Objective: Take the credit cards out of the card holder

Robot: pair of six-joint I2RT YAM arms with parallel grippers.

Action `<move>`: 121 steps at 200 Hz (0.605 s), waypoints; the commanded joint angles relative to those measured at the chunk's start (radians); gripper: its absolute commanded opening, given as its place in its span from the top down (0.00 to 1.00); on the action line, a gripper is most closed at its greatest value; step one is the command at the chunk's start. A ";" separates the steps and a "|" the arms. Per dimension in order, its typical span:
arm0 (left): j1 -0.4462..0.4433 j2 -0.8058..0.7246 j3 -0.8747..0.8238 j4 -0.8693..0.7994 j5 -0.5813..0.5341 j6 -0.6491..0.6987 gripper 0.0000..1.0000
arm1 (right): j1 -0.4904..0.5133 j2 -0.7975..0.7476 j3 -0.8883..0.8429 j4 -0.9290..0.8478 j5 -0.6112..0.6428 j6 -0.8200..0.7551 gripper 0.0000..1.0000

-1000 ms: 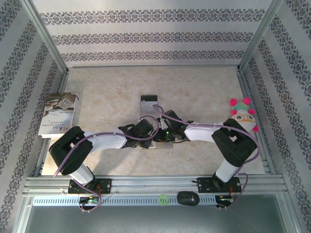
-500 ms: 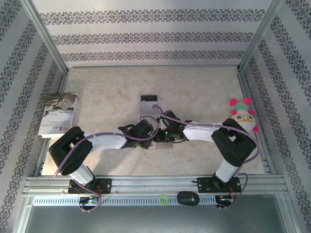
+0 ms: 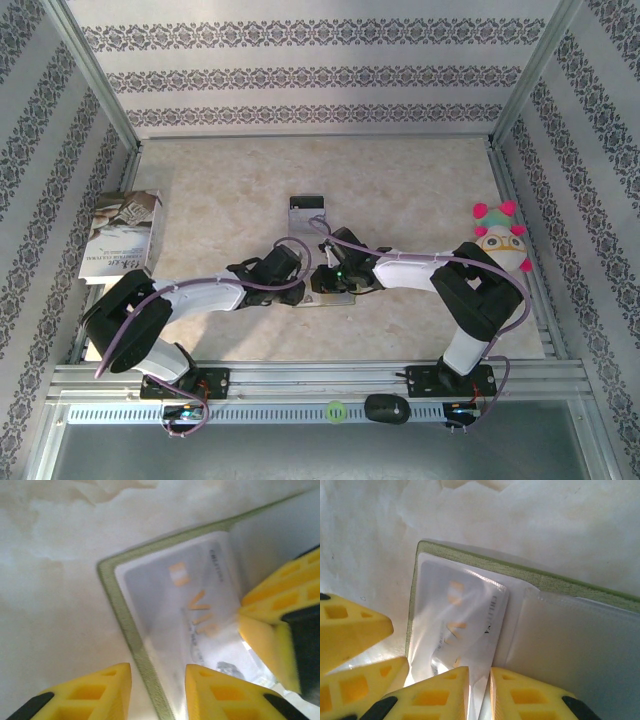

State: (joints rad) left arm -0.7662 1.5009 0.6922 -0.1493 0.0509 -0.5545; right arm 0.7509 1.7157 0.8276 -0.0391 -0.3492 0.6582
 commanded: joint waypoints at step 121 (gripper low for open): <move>0.021 0.116 0.015 0.007 0.084 -0.003 0.70 | -0.013 0.051 -0.031 0.099 -0.061 0.055 0.93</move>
State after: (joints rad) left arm -0.7502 1.5539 0.7120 -0.1619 0.0635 -0.5537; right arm 0.7341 1.7309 0.8139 0.0036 -0.3927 0.7021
